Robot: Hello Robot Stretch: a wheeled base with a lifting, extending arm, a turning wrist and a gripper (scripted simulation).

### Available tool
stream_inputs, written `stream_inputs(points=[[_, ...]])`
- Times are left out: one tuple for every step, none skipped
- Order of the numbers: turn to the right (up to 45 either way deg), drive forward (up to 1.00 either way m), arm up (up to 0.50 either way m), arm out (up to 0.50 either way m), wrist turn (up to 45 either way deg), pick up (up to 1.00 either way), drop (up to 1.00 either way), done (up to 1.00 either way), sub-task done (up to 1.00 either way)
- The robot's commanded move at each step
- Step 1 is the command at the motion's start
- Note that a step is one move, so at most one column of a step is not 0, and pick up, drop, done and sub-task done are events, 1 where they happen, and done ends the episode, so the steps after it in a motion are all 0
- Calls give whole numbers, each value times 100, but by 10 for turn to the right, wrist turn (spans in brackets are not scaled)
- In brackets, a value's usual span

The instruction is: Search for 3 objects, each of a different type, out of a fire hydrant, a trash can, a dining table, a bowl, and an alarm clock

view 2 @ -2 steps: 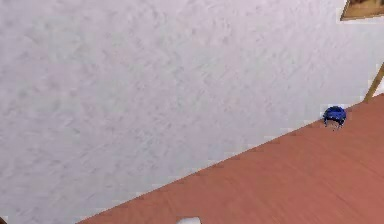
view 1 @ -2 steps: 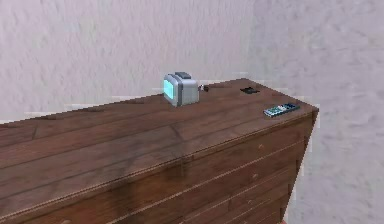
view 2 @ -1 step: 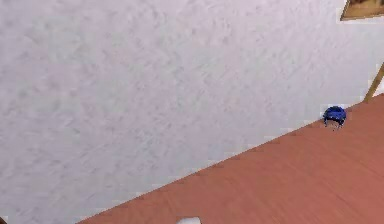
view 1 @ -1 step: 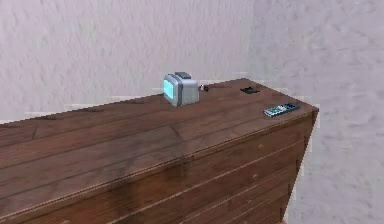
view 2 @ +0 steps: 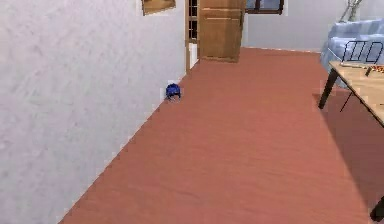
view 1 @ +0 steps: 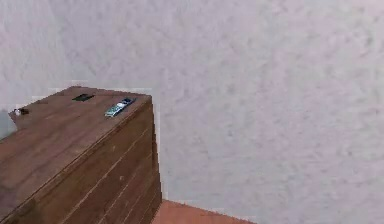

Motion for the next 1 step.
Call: stream_inputs(points=[[450, 0, 0, 0, 0, 0, 0, 0, 0]])
